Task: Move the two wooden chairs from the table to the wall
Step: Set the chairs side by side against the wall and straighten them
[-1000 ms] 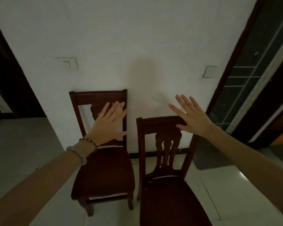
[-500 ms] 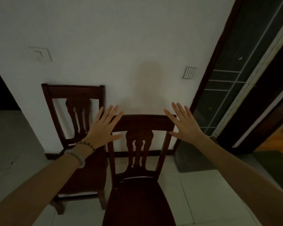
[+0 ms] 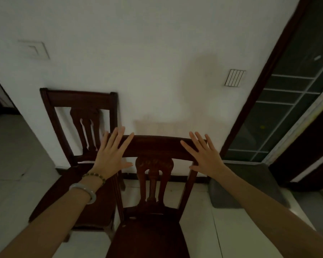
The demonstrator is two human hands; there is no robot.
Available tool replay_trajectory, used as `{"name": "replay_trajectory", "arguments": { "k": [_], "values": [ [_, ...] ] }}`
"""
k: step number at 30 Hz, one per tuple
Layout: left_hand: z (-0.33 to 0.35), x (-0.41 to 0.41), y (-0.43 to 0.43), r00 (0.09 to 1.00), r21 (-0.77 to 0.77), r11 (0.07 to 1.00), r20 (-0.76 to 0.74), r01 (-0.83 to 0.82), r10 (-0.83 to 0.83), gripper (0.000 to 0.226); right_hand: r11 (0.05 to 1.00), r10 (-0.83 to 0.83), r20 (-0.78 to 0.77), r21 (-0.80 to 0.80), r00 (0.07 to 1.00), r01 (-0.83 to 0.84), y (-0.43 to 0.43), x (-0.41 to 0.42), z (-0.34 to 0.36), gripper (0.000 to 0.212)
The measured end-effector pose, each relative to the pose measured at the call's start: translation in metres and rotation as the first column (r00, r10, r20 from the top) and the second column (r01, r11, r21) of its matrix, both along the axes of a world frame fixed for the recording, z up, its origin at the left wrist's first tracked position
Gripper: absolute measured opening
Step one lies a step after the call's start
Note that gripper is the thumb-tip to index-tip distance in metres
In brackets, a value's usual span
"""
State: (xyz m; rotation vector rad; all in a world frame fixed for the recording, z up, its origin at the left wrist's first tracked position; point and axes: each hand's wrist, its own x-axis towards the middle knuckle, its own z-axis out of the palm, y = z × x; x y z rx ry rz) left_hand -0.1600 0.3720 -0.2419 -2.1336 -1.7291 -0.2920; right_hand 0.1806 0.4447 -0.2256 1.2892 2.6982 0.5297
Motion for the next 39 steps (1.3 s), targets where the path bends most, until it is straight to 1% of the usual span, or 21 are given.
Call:
{"name": "replay_trajectory", "arguments": {
  "k": [2, 6, 9, 14, 17, 20, 22, 25, 29, 33, 39],
  "values": [
    [-0.009, 0.006, 0.021, 0.998, -0.022, 0.999, -0.044, 0.032, -0.033, 0.119, 1.000, 0.014, 0.029, -0.010, 0.999, -0.014, 0.018, -0.003, -0.016, 0.126],
    [-0.029, 0.007, 0.052, 0.981, -0.126, 0.990, -0.178, 0.057, -0.079, 0.119, 0.997, 0.071, 0.103, -0.033, 0.992, -0.068, 0.045, -0.011, -0.038, 0.128],
    [-0.045, -0.001, 0.070, 0.977, -0.181, 0.983, -0.203, 0.027, -0.064, 0.127, 0.995, 0.099, 0.125, -0.019, 0.987, -0.098, 0.062, -0.018, -0.047, 0.128],
    [-0.060, -0.013, 0.088, 0.968, -0.186, 0.982, -0.243, 0.023, -0.068, 0.136, 0.992, 0.108, 0.207, 0.037, 0.972, -0.118, 0.075, -0.020, -0.060, 0.124],
    [-0.066, -0.017, 0.093, 0.958, -0.185, 0.982, -0.274, 0.031, -0.082, 0.135, 0.992, 0.102, 0.229, 0.054, 0.968, -0.117, 0.075, -0.028, -0.064, 0.123],
    [-0.067, -0.027, 0.094, 0.925, -0.200, 0.976, -0.347, 0.087, -0.154, 0.127, 0.987, 0.114, 0.243, 0.083, 0.963, -0.137, 0.078, -0.034, -0.065, 0.120],
    [-0.062, -0.032, 0.095, 0.902, -0.232, 0.968, -0.390, 0.101, -0.187, 0.126, 0.983, 0.135, 0.270, 0.087, 0.953, -0.163, 0.082, -0.036, -0.064, 0.117],
    [-0.057, -0.035, 0.103, 0.896, -0.263, 0.959, -0.393, 0.104, -0.205, 0.129, 0.985, 0.137, 0.279, 0.066, 0.950, -0.161, 0.092, -0.039, -0.061, 0.117],
    [-0.051, -0.051, 0.130, 0.885, -0.243, 0.963, -0.413, 0.120, -0.214, 0.130, 0.980, 0.152, 0.264, 0.082, 0.952, -0.179, 0.119, -0.054, -0.057, 0.114],
    [-0.037, -0.066, 0.160, 0.879, -0.215, 0.969, -0.429, 0.124, -0.208, 0.123, 0.971, 0.160, 0.262, 0.134, 0.952, -0.200, 0.149, -0.071, -0.045, 0.107],
    [-0.034, -0.070, 0.211, 0.871, -0.152, 0.974, -0.439, 0.171, -0.221, 0.114, 0.982, 0.138, 0.282, 0.086, 0.949, -0.169, 0.202, -0.078, -0.039, 0.116]
  ]
}}
